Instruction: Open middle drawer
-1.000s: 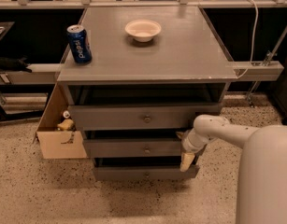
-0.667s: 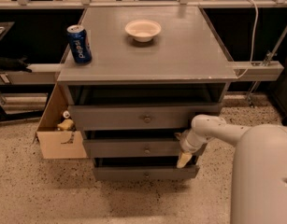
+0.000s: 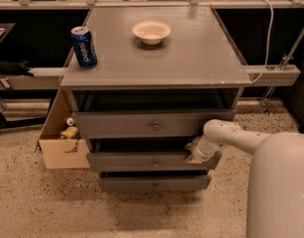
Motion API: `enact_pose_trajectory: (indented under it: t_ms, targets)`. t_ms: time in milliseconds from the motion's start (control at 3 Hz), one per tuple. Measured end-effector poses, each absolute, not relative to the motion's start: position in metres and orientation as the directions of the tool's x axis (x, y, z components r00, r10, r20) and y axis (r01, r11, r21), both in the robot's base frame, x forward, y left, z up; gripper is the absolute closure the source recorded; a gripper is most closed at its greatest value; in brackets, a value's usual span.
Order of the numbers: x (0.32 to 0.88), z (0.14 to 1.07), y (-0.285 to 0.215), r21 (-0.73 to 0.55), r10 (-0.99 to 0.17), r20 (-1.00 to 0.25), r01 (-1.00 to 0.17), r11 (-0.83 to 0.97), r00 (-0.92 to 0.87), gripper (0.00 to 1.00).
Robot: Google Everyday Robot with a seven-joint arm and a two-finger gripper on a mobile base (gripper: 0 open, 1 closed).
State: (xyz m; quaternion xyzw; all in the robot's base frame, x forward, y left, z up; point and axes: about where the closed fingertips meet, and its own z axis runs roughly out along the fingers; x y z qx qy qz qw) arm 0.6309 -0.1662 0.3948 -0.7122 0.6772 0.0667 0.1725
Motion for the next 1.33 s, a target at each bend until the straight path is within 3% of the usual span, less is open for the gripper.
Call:
enact_pose_trajectory:
  t_ms: [333,667,1333]
  targets:
    - [0.632,0.402,-0.167,-0.155,-0.942,-0.329,-0.988,-0.023,0.074,0.93]
    - [0.617,0.408,-0.164,-0.133,-0.932,-0.353,-0.99,-0.037,0.082,0.97]
    - [0.617,0.408,-0.164,-0.133,-0.932,-0.353,-0.99,-0.037,0.082,0.51]
